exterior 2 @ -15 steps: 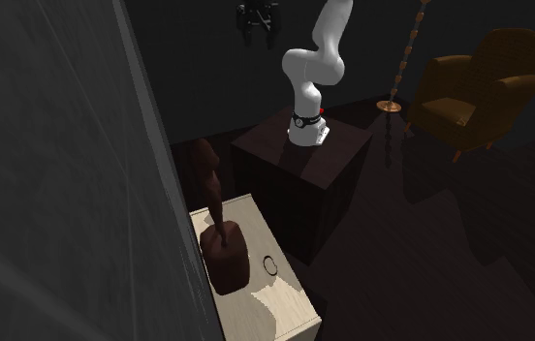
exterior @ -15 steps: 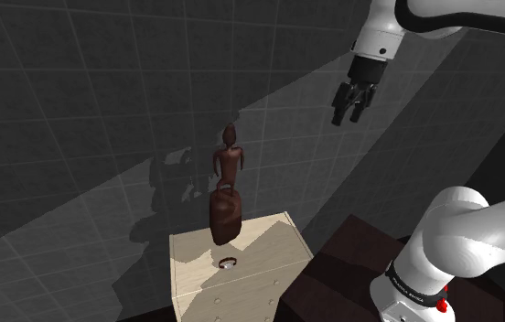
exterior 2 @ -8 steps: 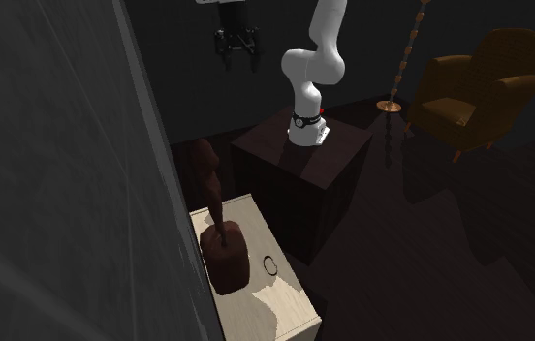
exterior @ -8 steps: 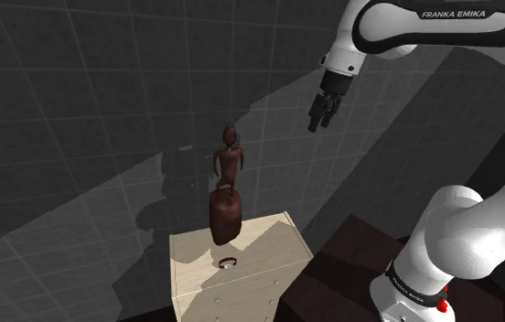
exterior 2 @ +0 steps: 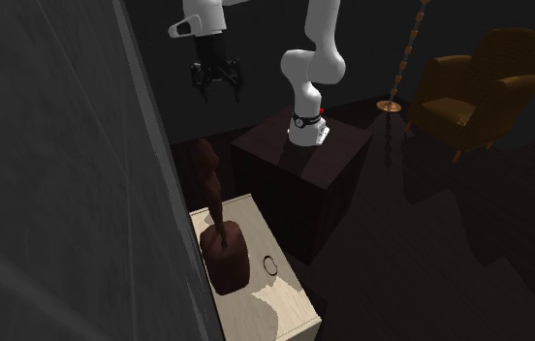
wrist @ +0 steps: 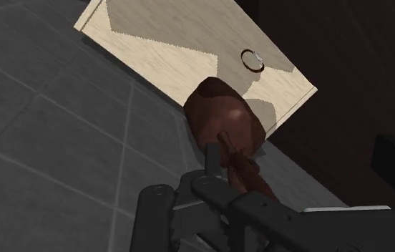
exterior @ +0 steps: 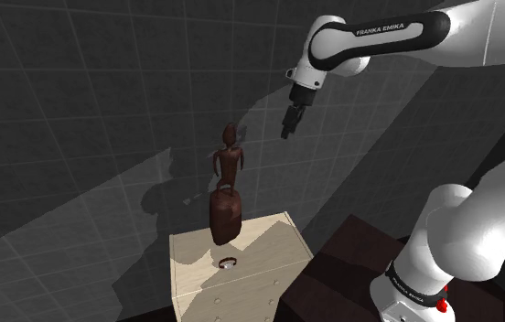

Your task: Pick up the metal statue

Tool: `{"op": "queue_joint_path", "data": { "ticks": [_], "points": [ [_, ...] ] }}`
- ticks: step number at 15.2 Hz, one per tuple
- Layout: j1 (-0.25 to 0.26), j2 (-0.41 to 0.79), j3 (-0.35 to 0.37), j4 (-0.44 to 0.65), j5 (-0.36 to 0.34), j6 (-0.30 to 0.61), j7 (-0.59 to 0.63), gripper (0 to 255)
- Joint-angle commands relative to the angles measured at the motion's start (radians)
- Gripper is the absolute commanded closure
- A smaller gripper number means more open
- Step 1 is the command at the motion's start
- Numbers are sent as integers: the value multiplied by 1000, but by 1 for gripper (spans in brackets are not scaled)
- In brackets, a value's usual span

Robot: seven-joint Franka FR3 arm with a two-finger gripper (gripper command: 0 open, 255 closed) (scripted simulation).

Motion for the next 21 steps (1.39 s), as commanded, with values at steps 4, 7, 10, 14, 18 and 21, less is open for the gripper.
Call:
{"op": "queue_joint_path", "data": {
  "ticks": [4,7,10,14,18,21],
  "points": [
    [47,187,-33,107,96,65,-200,0],
    [63,300,-35,188,160,82,-312,0],
    [68,411,-25,279,221,87,-416,0],
    [65,543,3,404,283,79,-525,0],
    [67,560,3,373,298,122,-546,0],
    [67,574,6,352,310,154,-562,0]
  ]
}}
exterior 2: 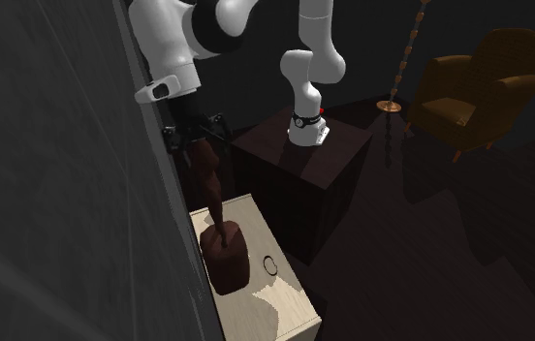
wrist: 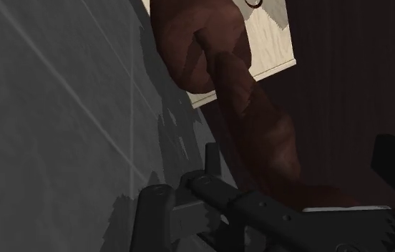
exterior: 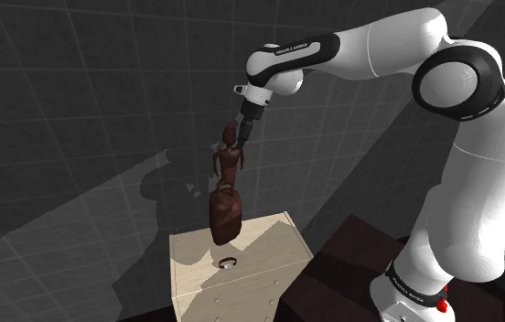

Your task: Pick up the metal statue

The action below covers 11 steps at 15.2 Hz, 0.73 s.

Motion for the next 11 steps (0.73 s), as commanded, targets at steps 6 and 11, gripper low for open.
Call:
{"op": "queue_joint_path", "data": {
  "ticks": [6,11],
  "points": [
    [0,47,3,-34,2,53,-26,255],
    [-12,38,-6,-52,3,54,-51,255]
  ]
}}
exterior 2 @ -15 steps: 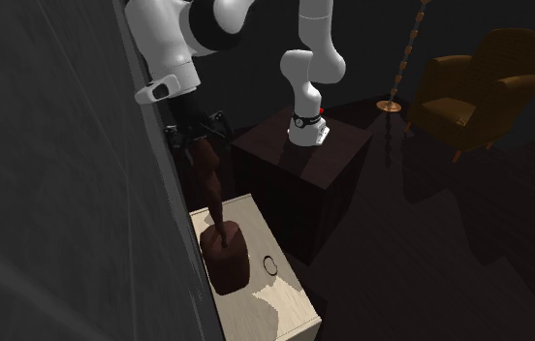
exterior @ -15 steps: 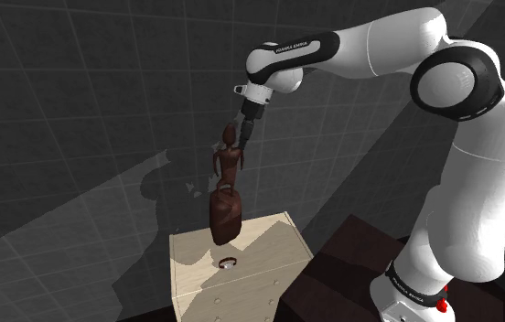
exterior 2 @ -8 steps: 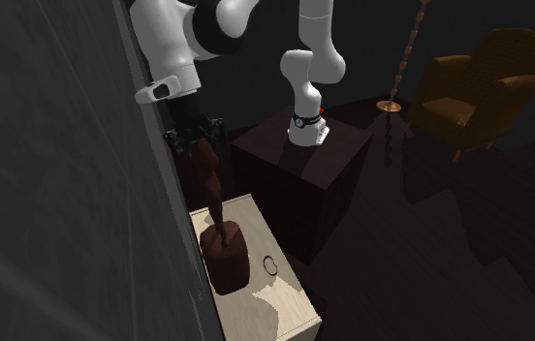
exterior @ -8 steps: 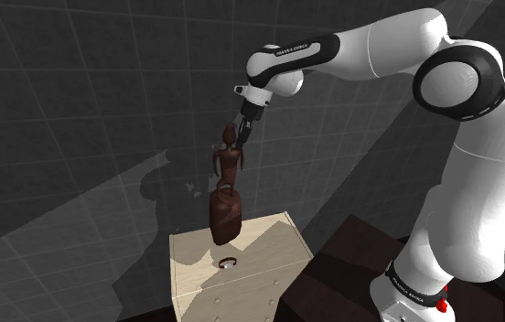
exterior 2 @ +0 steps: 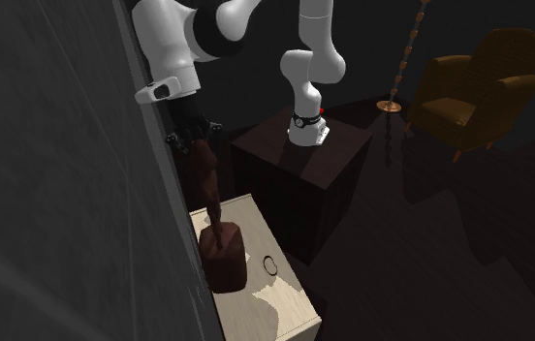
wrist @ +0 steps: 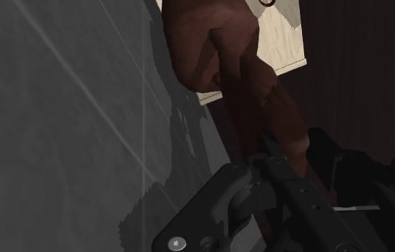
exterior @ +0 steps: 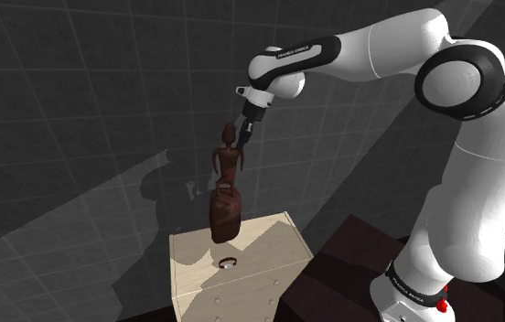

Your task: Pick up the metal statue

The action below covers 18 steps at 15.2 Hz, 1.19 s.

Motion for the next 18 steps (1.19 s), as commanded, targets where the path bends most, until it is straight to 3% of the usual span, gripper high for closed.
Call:
{"op": "queue_joint_path", "data": {
  "ticks": [1,18],
  "points": [
    [7,89,10,35,6,-1,26,255],
    [6,31,-2,159,-44,-168,101,255]
  ]
}}
